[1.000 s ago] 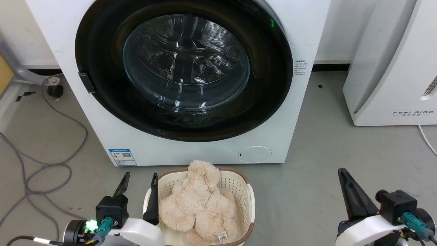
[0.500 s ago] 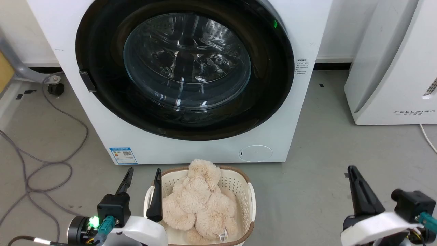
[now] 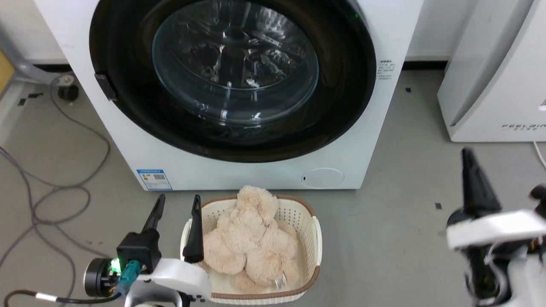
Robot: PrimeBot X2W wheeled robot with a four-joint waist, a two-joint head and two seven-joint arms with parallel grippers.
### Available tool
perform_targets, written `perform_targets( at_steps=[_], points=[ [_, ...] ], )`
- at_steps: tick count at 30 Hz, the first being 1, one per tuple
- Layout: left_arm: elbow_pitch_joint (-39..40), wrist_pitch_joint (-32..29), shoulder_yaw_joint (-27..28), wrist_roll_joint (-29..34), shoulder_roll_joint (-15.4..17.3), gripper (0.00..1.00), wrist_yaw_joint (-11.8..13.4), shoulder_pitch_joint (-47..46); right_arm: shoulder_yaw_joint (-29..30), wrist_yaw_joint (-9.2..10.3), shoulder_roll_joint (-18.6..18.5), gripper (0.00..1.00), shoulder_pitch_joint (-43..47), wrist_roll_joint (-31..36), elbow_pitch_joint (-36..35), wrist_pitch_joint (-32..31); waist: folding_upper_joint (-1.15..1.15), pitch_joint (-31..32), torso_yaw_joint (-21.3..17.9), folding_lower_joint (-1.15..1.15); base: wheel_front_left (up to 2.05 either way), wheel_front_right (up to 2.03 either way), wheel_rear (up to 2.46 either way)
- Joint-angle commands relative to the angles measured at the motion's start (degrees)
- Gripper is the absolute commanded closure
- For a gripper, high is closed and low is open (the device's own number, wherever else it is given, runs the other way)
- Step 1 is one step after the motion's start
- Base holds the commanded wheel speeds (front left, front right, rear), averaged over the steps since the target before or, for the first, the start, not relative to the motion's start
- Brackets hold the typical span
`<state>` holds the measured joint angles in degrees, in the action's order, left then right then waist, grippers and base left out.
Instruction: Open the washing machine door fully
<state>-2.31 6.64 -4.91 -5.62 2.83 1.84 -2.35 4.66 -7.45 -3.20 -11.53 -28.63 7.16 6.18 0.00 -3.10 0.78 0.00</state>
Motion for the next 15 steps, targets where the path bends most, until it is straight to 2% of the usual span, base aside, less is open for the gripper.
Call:
perform_targets(
  at_steps=[1, 15],
  points=[
    [0.2, 0.64, -0.21, -0.27, 0.04, 0.0, 0.29, -1.3, 0.78, -0.02, -0.72, 1.0, -3.2, -3.58, 0.91, -0.08, 0.0, -0.91, 0.03, 0.0, 0.0, 0.0, 0.0],
    [1.68, 2.2, -1.63, -0.84, 0.04, 0.0, 0.96, -4.95, 4.95, -0.02, -5.6, 1.0, -22.84, -21.86, 10.76, -6.9, 0.0, -6.48, 1.1, 0.0, 0.0, 0.0, 0.0]
  ],
)
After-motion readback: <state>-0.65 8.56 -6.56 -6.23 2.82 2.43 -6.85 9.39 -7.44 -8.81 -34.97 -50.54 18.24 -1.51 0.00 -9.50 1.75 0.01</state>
